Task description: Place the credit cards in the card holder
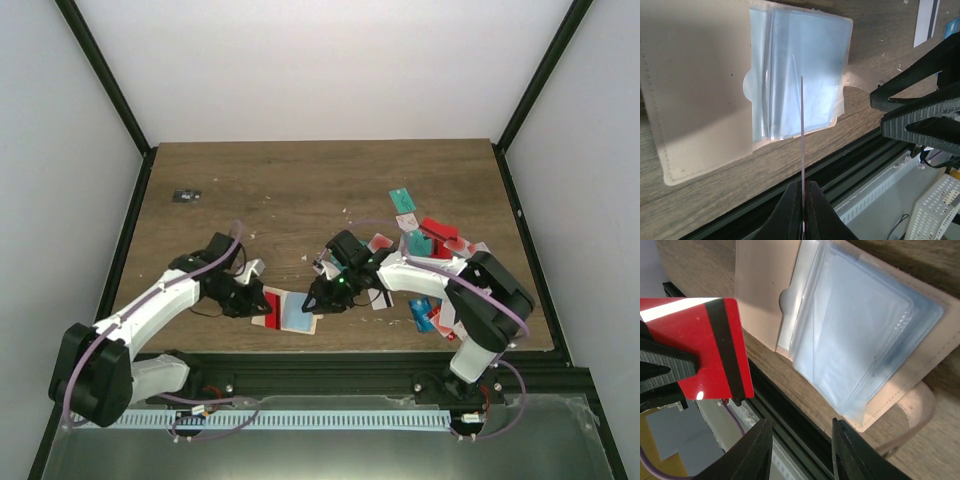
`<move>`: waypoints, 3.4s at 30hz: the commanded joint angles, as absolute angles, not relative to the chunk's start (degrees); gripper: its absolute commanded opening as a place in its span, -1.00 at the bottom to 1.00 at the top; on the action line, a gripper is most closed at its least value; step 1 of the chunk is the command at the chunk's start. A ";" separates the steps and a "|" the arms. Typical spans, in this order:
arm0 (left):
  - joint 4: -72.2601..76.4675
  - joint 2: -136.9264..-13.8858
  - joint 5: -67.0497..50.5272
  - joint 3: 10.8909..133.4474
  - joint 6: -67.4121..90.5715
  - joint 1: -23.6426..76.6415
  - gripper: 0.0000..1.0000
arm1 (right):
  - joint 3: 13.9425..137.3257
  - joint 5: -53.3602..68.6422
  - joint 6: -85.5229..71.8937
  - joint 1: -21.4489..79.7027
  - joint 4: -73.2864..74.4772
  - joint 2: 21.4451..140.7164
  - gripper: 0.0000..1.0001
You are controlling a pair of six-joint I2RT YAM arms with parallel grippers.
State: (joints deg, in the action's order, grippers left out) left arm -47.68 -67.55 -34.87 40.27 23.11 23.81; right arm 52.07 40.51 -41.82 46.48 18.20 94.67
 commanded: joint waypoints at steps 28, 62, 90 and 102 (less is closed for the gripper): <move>-31.79 -82.43 -41.38 36.27 25.60 23.57 -0.91 | 57.31 37.43 -32.83 39.68 21.12 106.08 -0.32; -14.86 -86.51 -42.78 31.96 32.97 23.82 -0.92 | 58.80 39.41 -30.22 38.01 21.16 106.49 -0.34; -9.19 -90.53 -42.33 30.39 35.09 26.16 -0.92 | 52.35 41.52 -27.84 37.97 22.34 99.09 -0.57; -8.75 -94.37 -42.56 32.52 33.17 27.45 -0.92 | 53.88 37.18 -25.30 37.97 23.36 105.95 -0.79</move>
State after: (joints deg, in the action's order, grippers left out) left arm -6.96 -91.31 -46.48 32.21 35.03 26.39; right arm 52.51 39.88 -26.96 38.28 23.29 103.31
